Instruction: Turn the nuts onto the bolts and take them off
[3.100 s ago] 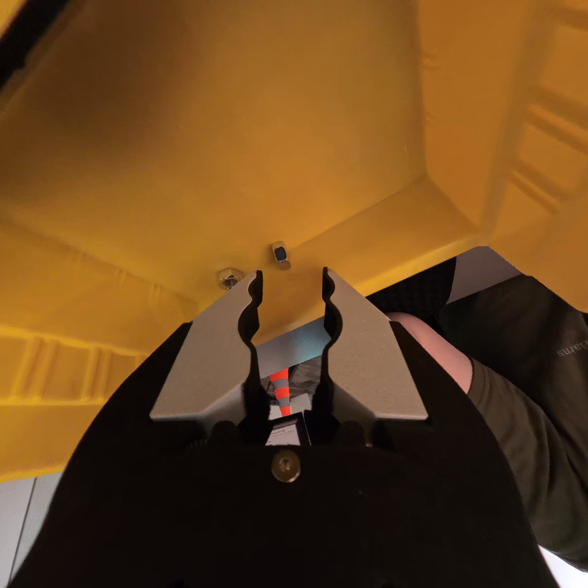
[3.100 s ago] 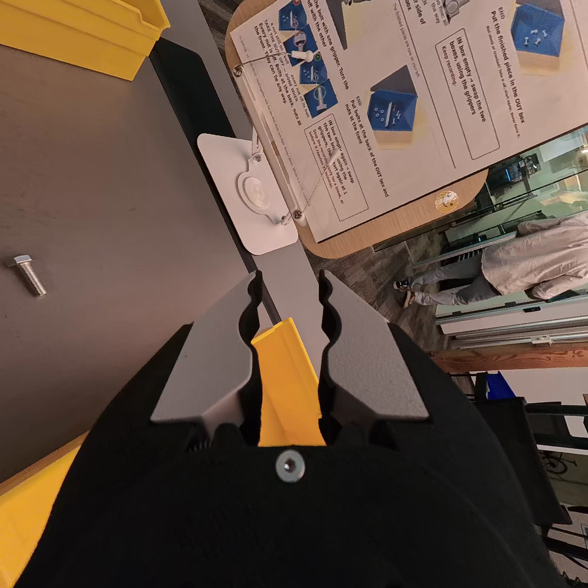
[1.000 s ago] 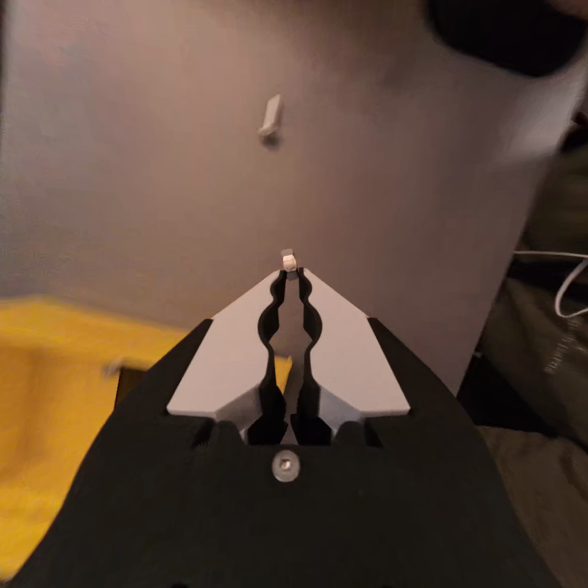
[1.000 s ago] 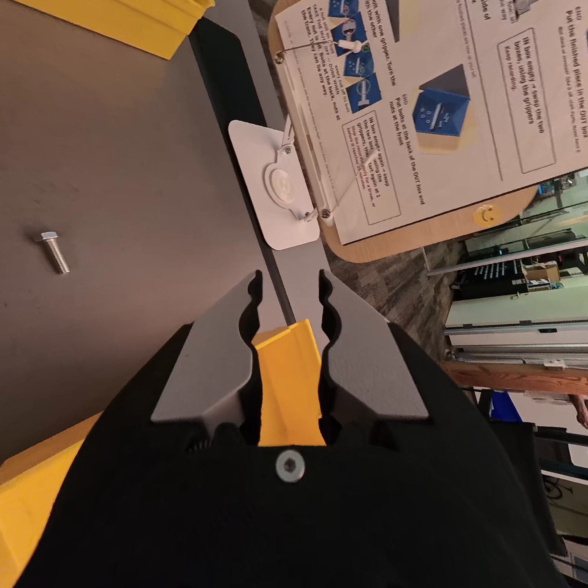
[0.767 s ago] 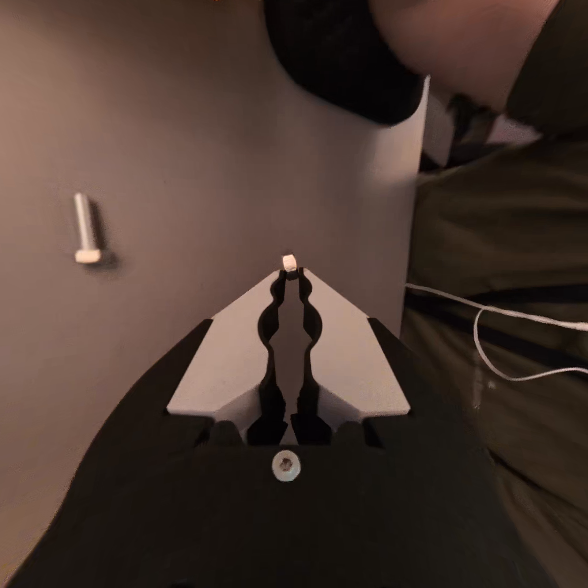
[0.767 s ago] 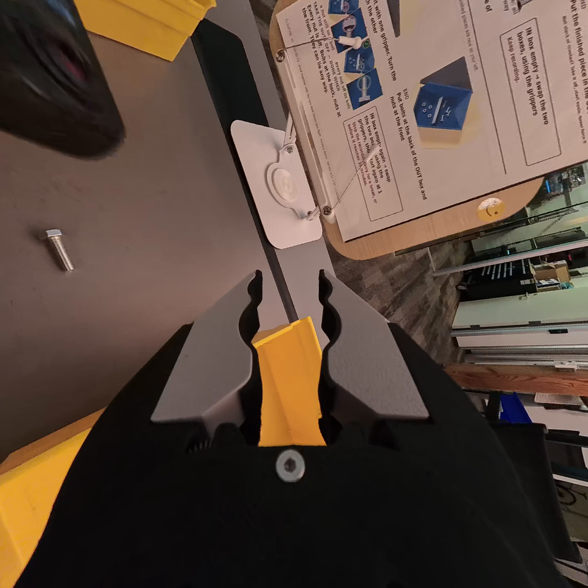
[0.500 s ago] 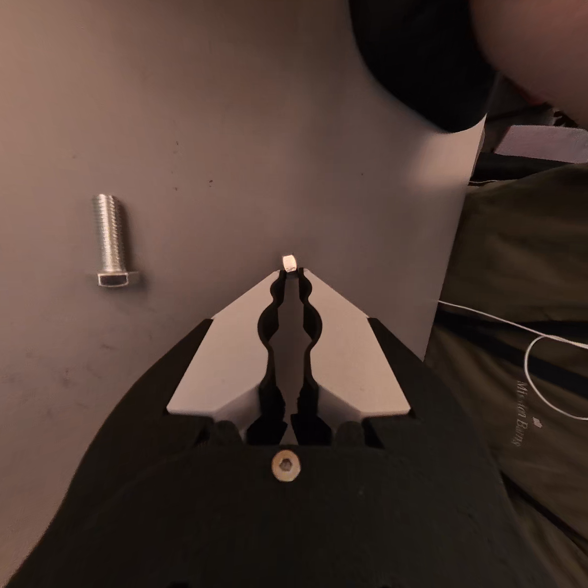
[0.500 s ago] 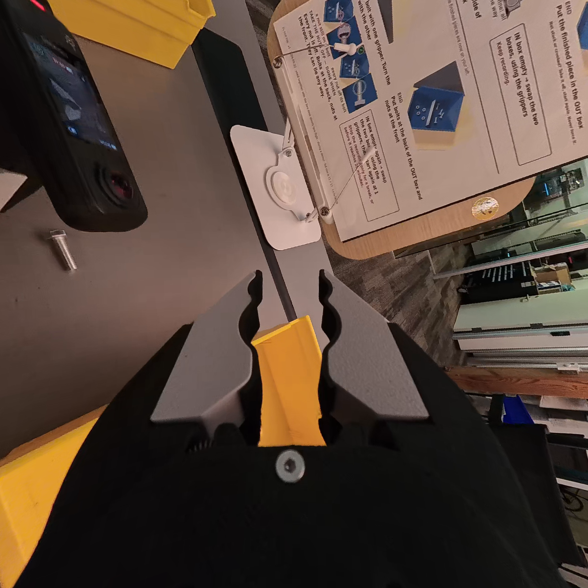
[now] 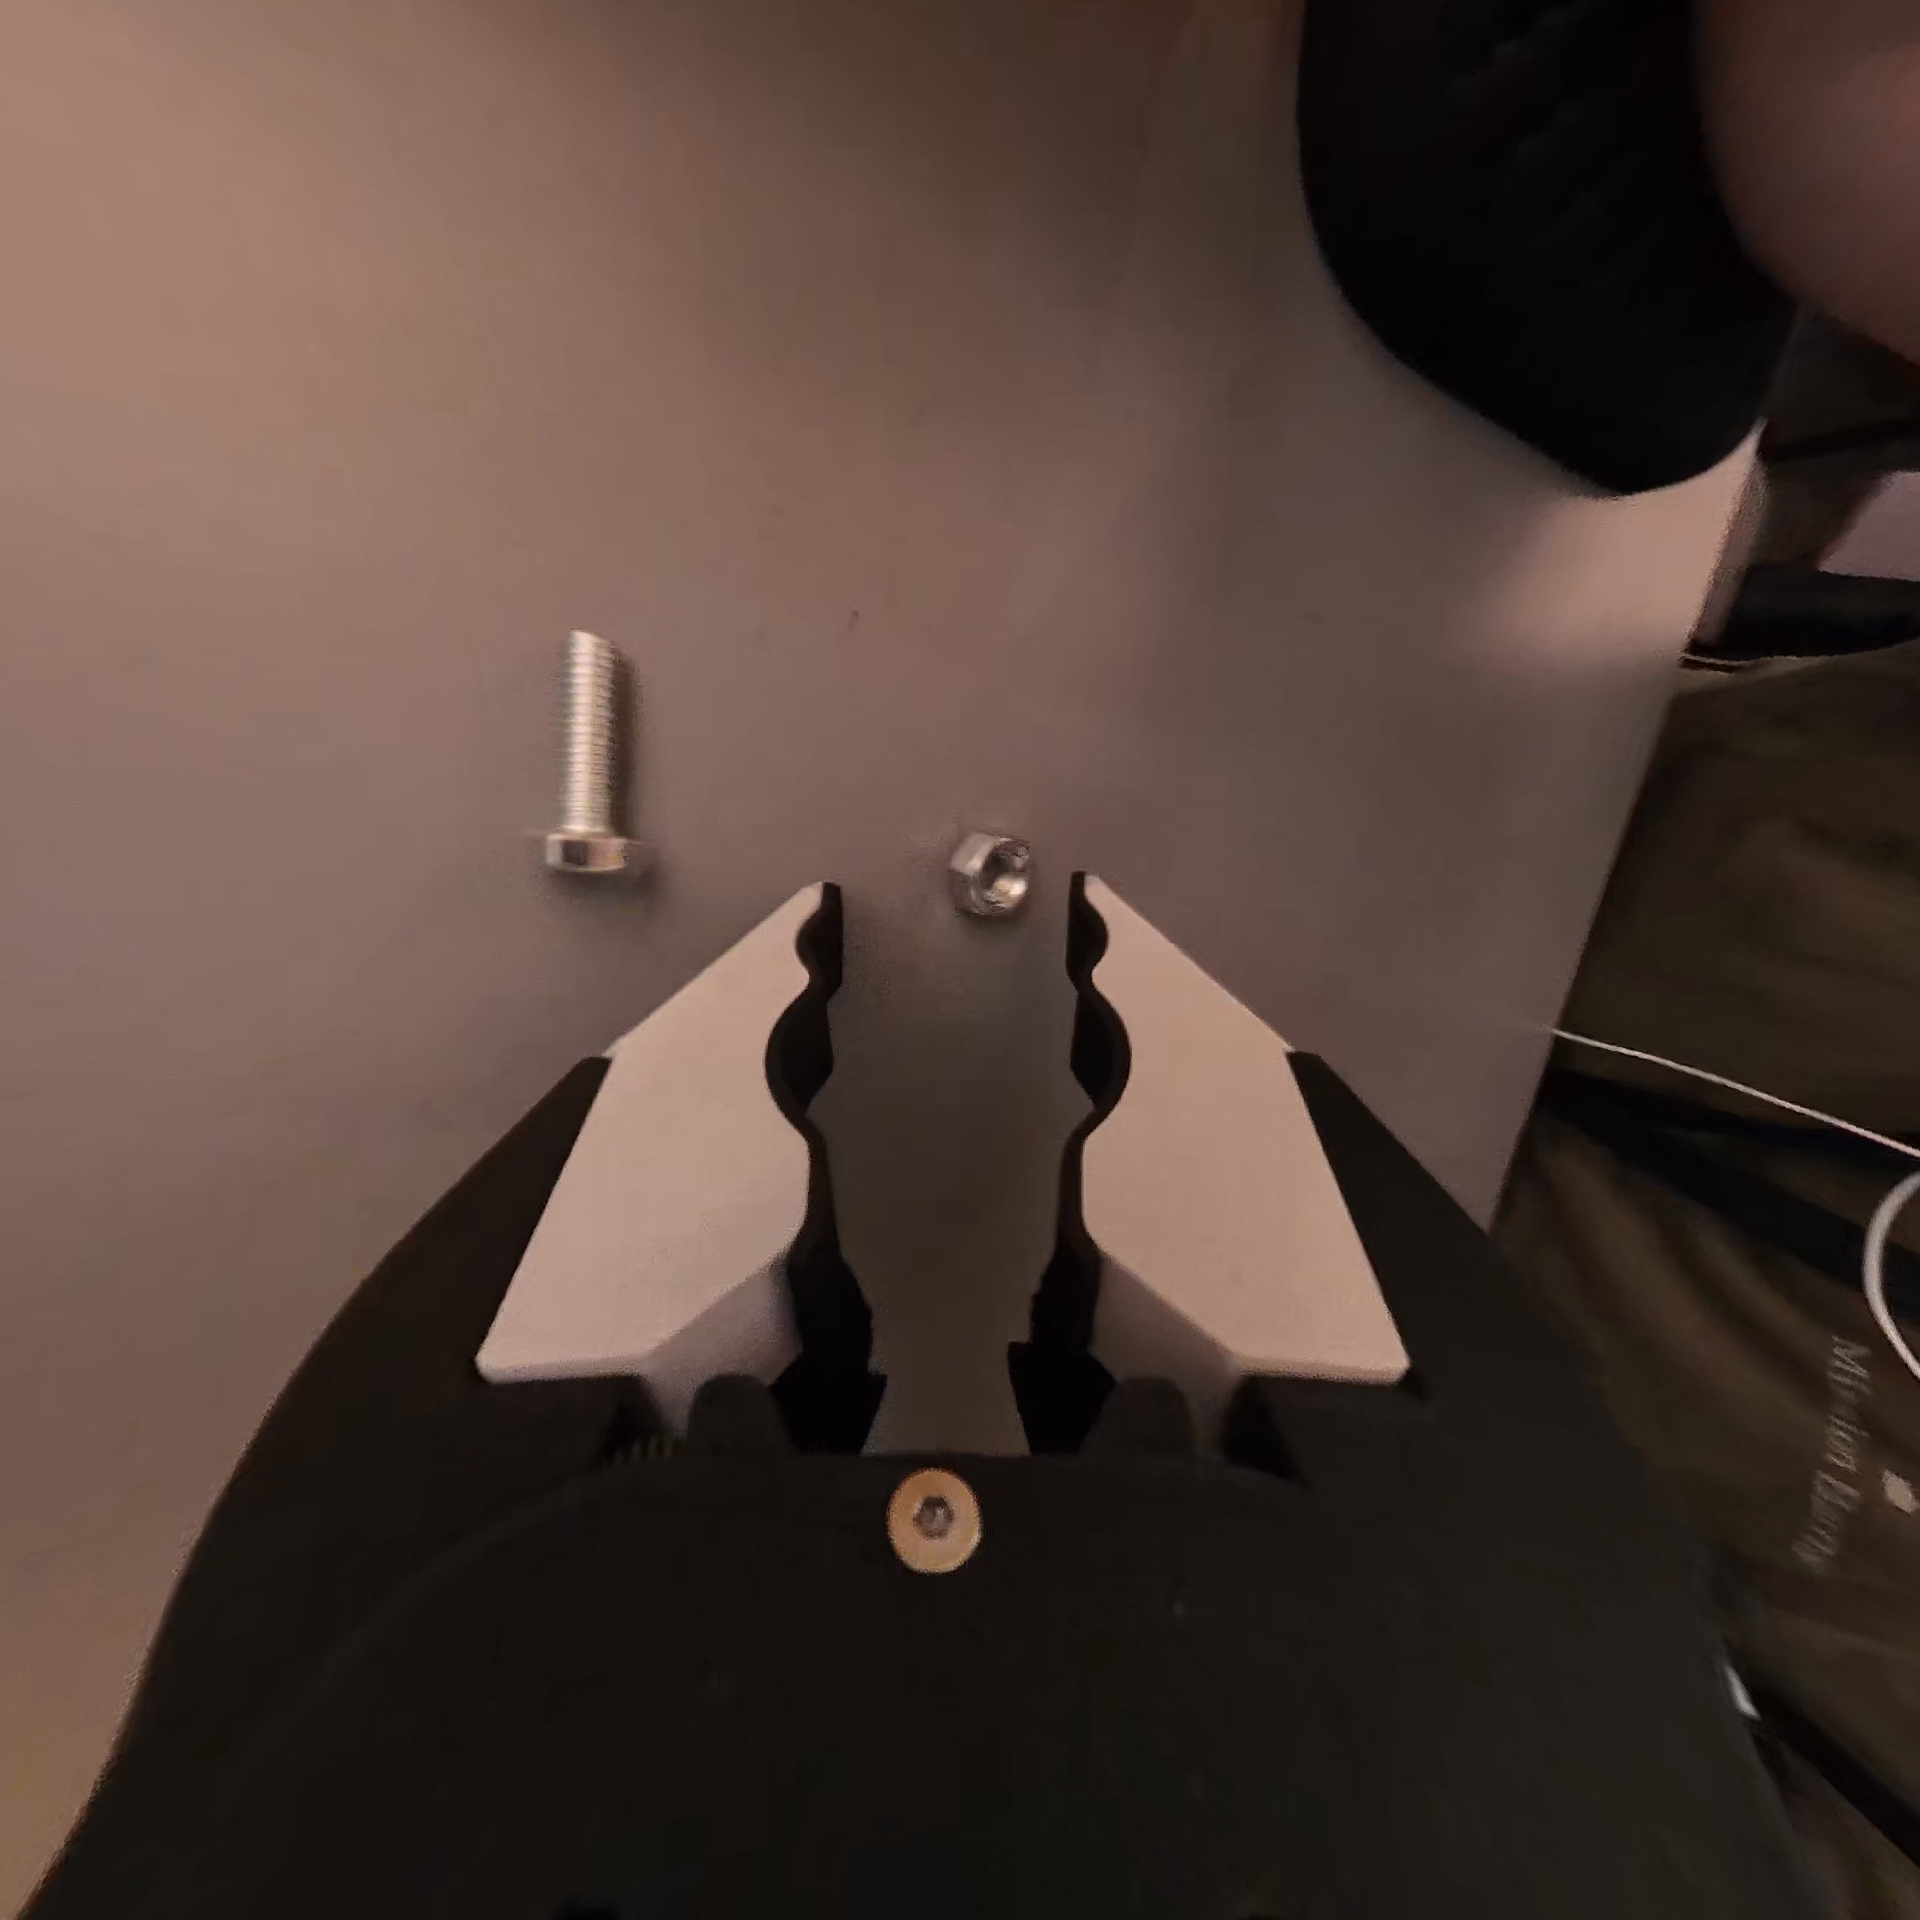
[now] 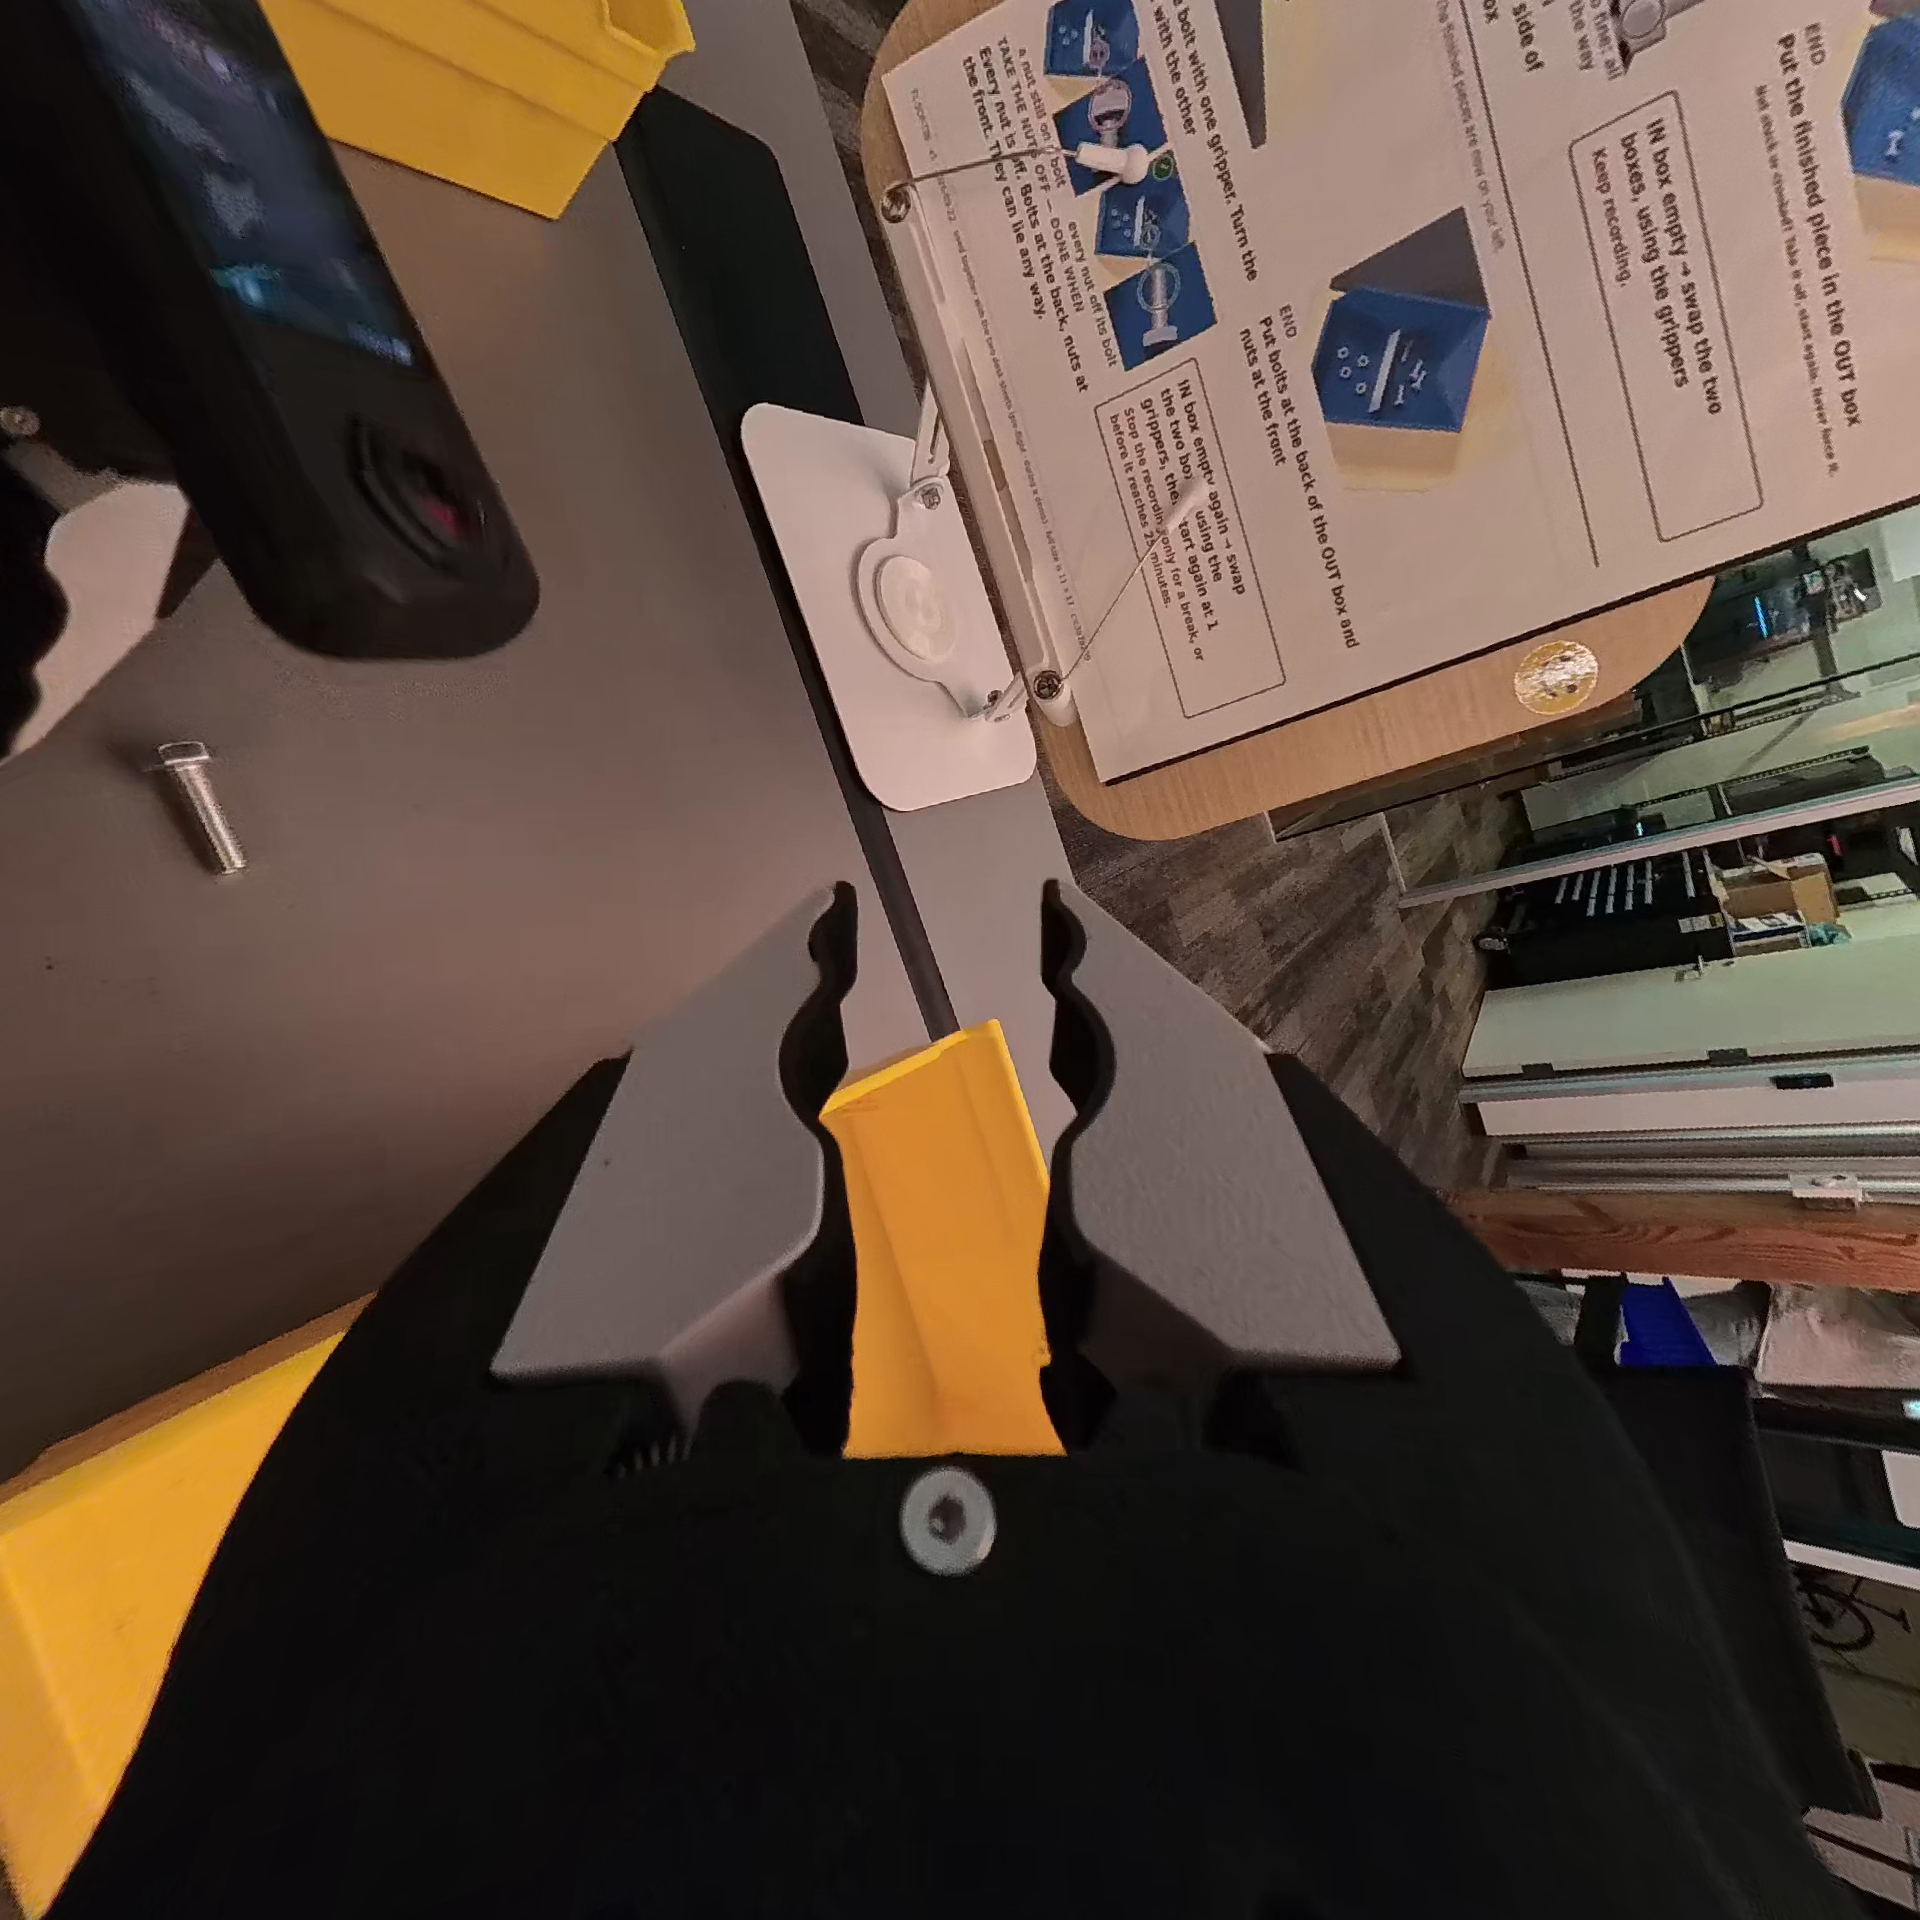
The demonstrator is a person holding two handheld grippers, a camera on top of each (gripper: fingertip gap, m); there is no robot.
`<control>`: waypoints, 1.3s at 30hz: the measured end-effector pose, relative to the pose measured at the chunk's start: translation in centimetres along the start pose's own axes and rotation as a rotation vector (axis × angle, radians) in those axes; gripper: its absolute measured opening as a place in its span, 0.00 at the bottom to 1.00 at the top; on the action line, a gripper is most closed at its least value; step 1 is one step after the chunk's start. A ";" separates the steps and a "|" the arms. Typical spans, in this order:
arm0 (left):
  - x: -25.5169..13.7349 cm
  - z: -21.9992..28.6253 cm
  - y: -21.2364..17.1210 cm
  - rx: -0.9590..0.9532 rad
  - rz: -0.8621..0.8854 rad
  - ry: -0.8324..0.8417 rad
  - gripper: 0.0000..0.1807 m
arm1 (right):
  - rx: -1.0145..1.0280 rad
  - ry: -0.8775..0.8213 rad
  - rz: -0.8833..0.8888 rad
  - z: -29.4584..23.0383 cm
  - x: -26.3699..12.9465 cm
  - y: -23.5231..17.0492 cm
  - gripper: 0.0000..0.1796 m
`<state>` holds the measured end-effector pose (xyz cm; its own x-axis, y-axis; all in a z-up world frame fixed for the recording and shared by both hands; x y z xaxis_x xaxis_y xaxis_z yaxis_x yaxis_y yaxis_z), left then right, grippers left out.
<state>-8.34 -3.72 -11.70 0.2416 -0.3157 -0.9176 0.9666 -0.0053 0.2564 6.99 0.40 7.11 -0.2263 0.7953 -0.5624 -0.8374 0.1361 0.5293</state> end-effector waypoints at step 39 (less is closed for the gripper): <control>-25.6 0.4 0.5 -0.020 1.209 0.173 0.10 | 0.550 0.415 1.054 -1.6 -0.5 12.0 0.18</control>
<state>-14.11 3.93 12.02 0.9925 0.0236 -0.1199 0.1119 0.2191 0.9693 -3.76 0.66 12.70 -0.8800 0.4353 0.1898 0.1404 -0.1435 0.9796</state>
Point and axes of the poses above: each gripper's, where its closed fingertips meet, x out along the fingers, y out of its top, z = x × y across the jaws, the point moved 4 cm from there along -x, back along the fingers, and after that the axes turned 8 degrees about y, right-handed, at the moved point
